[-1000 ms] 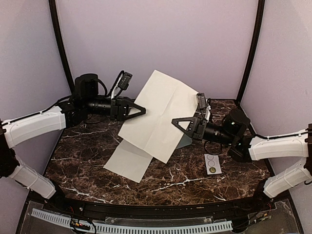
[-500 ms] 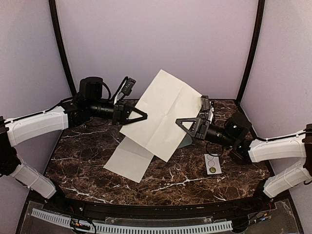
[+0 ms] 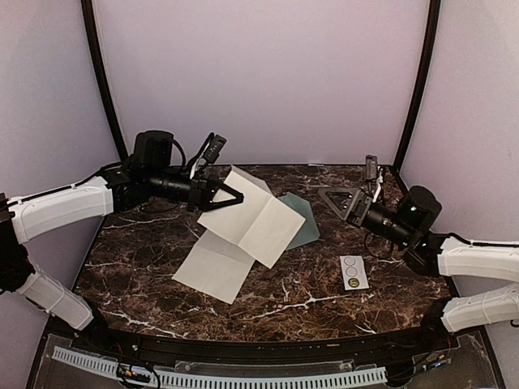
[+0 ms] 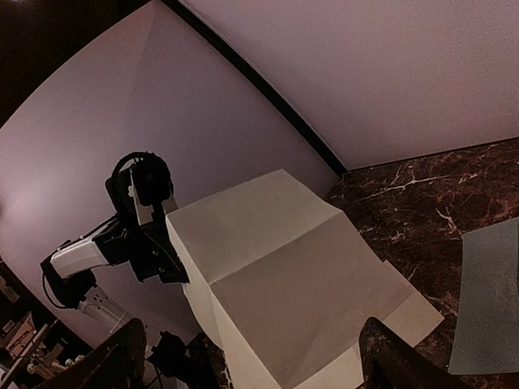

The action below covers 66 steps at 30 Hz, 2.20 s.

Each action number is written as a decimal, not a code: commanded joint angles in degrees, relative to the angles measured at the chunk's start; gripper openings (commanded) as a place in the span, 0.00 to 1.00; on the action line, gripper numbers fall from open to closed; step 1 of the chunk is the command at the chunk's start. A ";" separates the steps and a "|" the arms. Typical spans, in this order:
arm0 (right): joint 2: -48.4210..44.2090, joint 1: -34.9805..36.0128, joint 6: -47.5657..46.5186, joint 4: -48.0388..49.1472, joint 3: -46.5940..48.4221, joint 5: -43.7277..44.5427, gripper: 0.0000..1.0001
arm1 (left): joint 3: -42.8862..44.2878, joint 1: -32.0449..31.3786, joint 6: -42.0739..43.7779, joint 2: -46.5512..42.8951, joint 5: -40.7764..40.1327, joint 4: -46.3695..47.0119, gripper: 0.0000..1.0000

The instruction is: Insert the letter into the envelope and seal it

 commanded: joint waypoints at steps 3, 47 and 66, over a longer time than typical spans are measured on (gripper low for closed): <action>-5.69 -0.48 -11.93 -18.53 5.54 4.02 0.94 | -0.01 -0.12 2.00 -0.29 1.23 -2.19 0.00; 23.12 8.70 -34.00 -47.44 37.10 -20.97 0.26 | 2.14 -0.43 6.24 3.32 4.00 -8.95 0.00; 22.60 8.70 -33.46 -47.01 36.04 -18.02 0.00 | 3.06 -0.38 7.25 2.65 -8.09 -11.20 0.26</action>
